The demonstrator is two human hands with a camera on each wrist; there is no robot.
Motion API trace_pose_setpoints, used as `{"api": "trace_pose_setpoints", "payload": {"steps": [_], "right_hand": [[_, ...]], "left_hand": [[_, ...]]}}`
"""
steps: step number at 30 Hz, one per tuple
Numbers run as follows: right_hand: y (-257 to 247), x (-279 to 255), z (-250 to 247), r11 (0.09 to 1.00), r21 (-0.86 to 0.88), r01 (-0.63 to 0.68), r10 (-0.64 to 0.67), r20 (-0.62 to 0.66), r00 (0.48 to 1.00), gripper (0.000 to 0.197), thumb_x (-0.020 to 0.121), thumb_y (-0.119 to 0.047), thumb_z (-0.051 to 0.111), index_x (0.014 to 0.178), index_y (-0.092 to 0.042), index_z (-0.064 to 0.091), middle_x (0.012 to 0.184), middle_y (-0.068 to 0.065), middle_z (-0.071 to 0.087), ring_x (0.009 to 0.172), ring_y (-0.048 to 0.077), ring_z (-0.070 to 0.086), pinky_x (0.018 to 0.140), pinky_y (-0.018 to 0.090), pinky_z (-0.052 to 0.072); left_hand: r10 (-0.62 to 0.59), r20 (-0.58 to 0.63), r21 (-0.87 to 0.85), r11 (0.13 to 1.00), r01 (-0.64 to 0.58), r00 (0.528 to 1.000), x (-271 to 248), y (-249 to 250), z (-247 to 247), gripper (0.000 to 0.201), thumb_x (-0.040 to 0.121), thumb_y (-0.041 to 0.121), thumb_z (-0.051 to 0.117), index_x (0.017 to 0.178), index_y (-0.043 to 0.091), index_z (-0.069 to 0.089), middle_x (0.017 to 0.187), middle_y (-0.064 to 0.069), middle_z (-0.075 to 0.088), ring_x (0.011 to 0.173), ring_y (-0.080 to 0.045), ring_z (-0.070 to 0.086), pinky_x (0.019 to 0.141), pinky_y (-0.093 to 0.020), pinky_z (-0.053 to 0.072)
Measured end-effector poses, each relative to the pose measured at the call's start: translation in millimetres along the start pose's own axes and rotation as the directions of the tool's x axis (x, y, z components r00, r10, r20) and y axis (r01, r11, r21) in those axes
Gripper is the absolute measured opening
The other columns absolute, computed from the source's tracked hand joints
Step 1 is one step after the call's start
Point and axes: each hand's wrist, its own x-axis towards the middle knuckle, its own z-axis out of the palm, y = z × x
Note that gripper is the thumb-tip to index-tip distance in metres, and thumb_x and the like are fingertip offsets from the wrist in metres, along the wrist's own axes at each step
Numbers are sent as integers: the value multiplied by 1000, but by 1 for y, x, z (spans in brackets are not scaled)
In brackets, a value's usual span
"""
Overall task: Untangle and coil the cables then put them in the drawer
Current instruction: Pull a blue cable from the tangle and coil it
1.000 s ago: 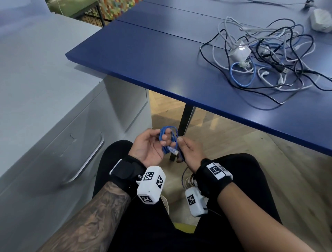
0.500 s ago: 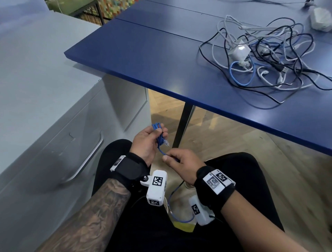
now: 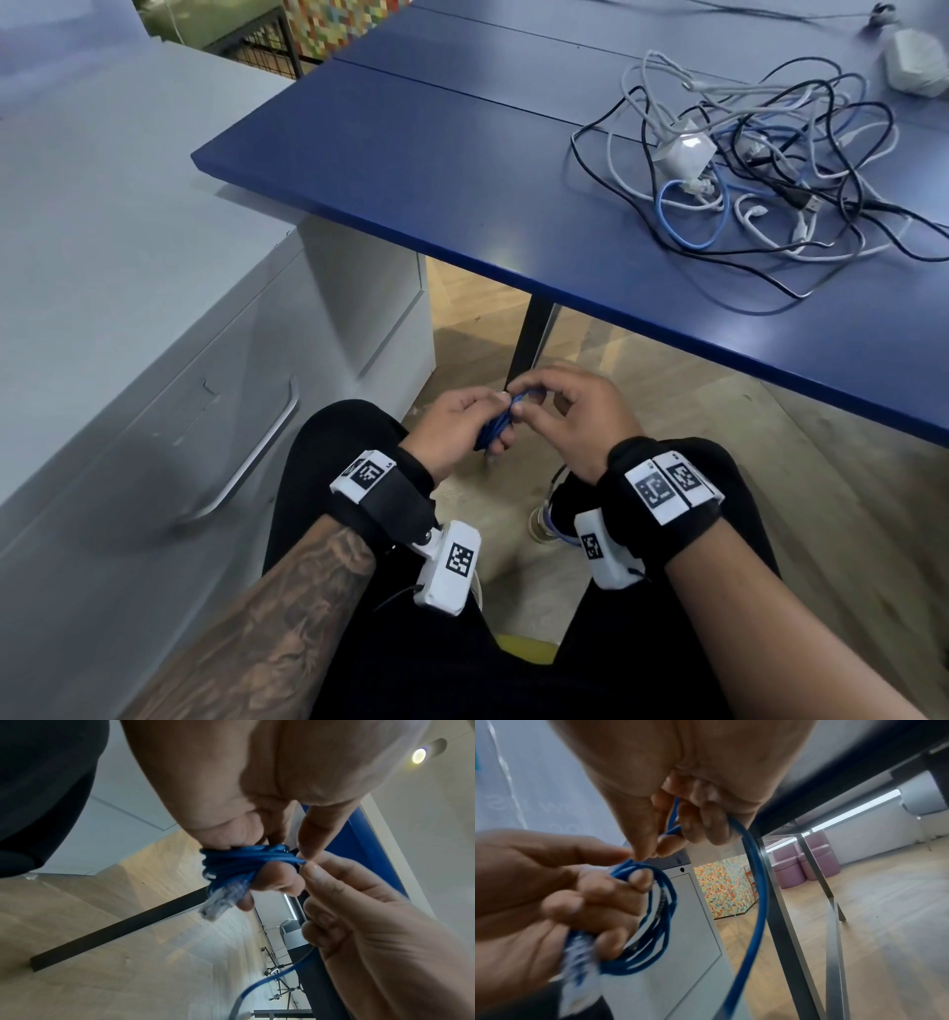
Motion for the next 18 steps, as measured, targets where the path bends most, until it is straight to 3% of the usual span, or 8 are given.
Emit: {"api": "trace_pose_setpoints", "payload": {"steps": [2, 7, 9, 11, 14, 16, 18], "right_hand": [[7, 5, -4, 999, 47, -14, 17, -58, 998, 13, 90, -20, 71, 102, -25, 75, 93, -9, 64, 87, 4, 59, 77, 18, 46], [14, 9, 10, 971, 206, -117, 128, -41, 991, 20, 97, -24, 61, 104, -38, 73, 100, -19, 72, 98, -3, 64, 88, 19, 49], [13, 8, 20, 942, 289, -172, 189, -31, 981, 23, 101, -19, 55, 109, -34, 72, 86, -27, 70, 82, -12, 62, 74, 11, 46], [10, 5, 29, 926, 314, -210, 212, 28, 977, 26, 103, -14, 49, 115, -27, 69, 67, -26, 64, 60, -11, 55, 59, 6, 39], [11, -2, 46, 925, 254, -283, 242, 182, 953, 24, 105, -20, 45, 116, -26, 65, 64, -9, 64, 48, 3, 46, 49, 19, 40], [14, -8, 58, 950, 153, -271, 224, 268, 937, 19, 103, -23, 45, 104, -26, 64, 60, -7, 64, 47, 7, 48, 53, 26, 41], [13, -14, 65, 981, 10, -194, 179, 346, 921, 29, 103, -26, 46, 76, -31, 57, 54, -10, 59, 49, 2, 48, 62, 26, 39]], "left_hand": [[-28, 44, -49, 998, 30, 999, -3, 6, 0, 29, 101, 16, 45, 87, 1, 65, 61, -8, 57, 50, -18, 49, 56, -28, 47], [-83, 153, -416, 898, 140, 985, -7, 16, -2, 28, 95, 12, 39, 90, -2, 62, 60, -5, 47, 46, -13, 38, 66, -33, 52], [-69, 163, -546, 825, 148, 984, -9, 18, -5, 28, 92, 14, 39, 92, -4, 61, 62, -5, 45, 47, -13, 38, 67, -33, 52], [-57, 122, -664, 738, 124, 991, -9, 18, -10, 28, 91, 15, 40, 93, -4, 61, 63, -5, 46, 48, -13, 39, 67, -33, 53], [-30, 30, -770, 637, 43, 999, -4, 17, -17, 28, 94, 14, 40, 94, -3, 61, 67, -4, 48, 52, -12, 44, 72, -32, 54], [-27, -39, -804, 594, -15, 999, 2, 14, -23, 26, 96, 14, 40, 97, -3, 60, 69, -4, 51, 55, -12, 47, 77, -32, 54], [-36, -110, -819, 569, -70, 993, 8, 10, -31, 23, 99, 14, 41, 101, -1, 58, 72, -4, 54, 59, -13, 51, 83, -33, 52]]}}
